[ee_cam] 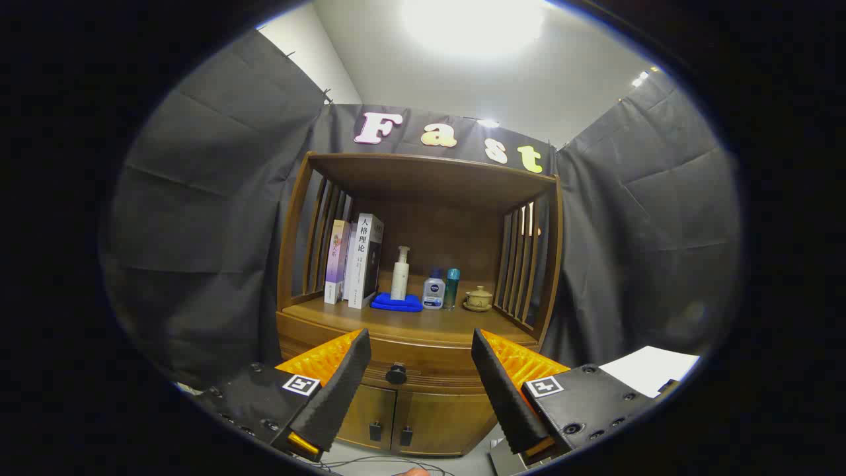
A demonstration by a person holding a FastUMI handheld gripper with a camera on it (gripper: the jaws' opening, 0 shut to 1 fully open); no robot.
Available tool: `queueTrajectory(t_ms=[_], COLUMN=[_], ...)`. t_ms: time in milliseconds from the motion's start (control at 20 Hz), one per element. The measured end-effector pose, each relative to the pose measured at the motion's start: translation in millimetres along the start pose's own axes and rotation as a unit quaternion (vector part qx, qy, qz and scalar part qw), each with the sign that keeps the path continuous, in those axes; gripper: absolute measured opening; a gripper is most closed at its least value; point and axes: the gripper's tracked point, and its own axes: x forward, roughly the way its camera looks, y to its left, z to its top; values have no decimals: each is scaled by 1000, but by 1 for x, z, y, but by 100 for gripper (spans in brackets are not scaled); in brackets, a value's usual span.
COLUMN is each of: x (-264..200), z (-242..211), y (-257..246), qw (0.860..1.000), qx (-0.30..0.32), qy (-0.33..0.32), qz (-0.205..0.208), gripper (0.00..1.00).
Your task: Pull open the drawer, take out the items inside it, and place them on the countertop above the cabinet.
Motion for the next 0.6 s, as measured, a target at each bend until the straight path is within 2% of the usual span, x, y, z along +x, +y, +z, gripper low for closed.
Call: queueTrajectory(t_ms=[600], x=[1], z=[6], y=[-6], qw=[999], qx=[27], qy=[-18], qz=[-11], gripper=[97])
